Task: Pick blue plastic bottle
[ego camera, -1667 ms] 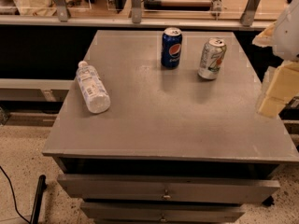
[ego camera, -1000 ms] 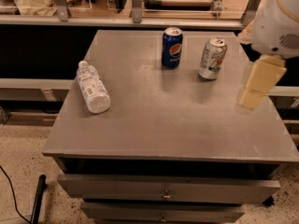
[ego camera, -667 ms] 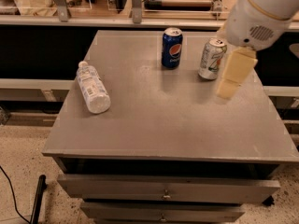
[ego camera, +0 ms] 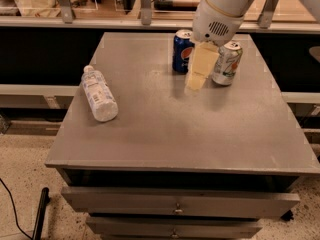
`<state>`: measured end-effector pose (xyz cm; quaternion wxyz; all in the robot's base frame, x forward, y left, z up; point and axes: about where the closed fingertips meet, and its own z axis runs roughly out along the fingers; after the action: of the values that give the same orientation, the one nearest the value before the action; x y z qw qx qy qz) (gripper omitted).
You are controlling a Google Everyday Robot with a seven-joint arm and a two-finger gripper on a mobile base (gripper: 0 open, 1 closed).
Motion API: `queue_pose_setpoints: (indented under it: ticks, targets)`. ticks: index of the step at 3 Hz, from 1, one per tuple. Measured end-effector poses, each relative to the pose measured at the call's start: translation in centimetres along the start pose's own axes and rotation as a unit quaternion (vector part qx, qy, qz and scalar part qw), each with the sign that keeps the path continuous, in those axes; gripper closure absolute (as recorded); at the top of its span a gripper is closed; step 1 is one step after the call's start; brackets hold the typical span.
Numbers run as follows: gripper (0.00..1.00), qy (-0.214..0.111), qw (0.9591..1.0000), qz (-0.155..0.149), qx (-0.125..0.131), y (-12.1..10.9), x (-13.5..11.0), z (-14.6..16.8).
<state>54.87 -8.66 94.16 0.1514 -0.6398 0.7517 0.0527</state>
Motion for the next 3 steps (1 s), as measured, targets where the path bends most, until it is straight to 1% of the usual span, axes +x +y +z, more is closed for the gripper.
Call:
queue_pose_setpoints:
  ticks: [1,2,3]
  targets:
    - [0.0,0.001,0.9998,0.018,-0.003,-2.2,-2.5,2.0]
    - [0.0,0.021,0.9989,0.042,0.0,-3.7,-5.8,3.6]
    - [0.0,0.051,0.9949,0.085,0.014,-4.3,-11.1,5.8]
